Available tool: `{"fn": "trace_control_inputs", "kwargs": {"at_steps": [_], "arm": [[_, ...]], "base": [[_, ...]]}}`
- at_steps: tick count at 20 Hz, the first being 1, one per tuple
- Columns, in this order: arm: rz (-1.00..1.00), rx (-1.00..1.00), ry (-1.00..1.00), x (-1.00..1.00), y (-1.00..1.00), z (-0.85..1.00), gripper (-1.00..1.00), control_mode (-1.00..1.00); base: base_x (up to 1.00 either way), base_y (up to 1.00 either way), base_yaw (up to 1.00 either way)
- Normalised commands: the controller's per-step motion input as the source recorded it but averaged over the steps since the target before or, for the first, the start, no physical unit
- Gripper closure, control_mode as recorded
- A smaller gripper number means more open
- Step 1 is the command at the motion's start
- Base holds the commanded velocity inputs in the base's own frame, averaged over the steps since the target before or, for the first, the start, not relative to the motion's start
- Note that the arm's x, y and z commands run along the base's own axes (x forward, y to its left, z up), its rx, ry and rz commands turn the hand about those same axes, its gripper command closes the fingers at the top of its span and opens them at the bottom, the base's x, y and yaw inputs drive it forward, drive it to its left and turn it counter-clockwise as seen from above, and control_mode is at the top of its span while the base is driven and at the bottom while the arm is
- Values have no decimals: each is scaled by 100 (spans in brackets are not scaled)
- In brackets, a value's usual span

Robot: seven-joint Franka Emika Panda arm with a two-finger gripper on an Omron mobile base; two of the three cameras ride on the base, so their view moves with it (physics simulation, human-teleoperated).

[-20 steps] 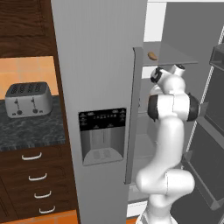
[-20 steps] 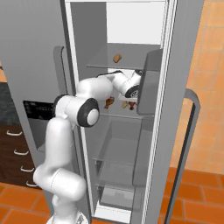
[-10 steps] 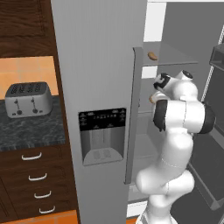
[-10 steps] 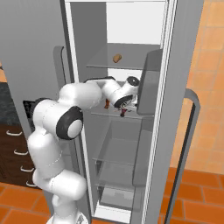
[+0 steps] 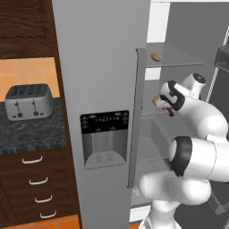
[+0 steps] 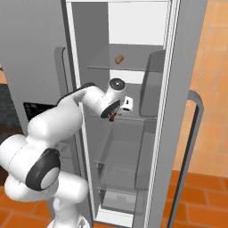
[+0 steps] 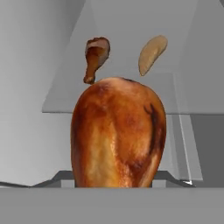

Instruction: Place one sweet potato and one chicken drumstick in each tupperware on the nearby counter, to pack two identical lunches.

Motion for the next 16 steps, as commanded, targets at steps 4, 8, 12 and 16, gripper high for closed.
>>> {"fn": "trace_control_inputs", "kwargs": {"at_steps": [4,8,12,16], "arm": [[1,-2,28,-94,21,100,100,-100],[2,-5,30,-100,18,100,100,-100],[2,-2,13,-100,18,69,100,-100],[1,0,0,-100,30,1,100,-100]], "base": [[0,0,0],[0,0,0],[0,0,0],[0,0,0]]}}
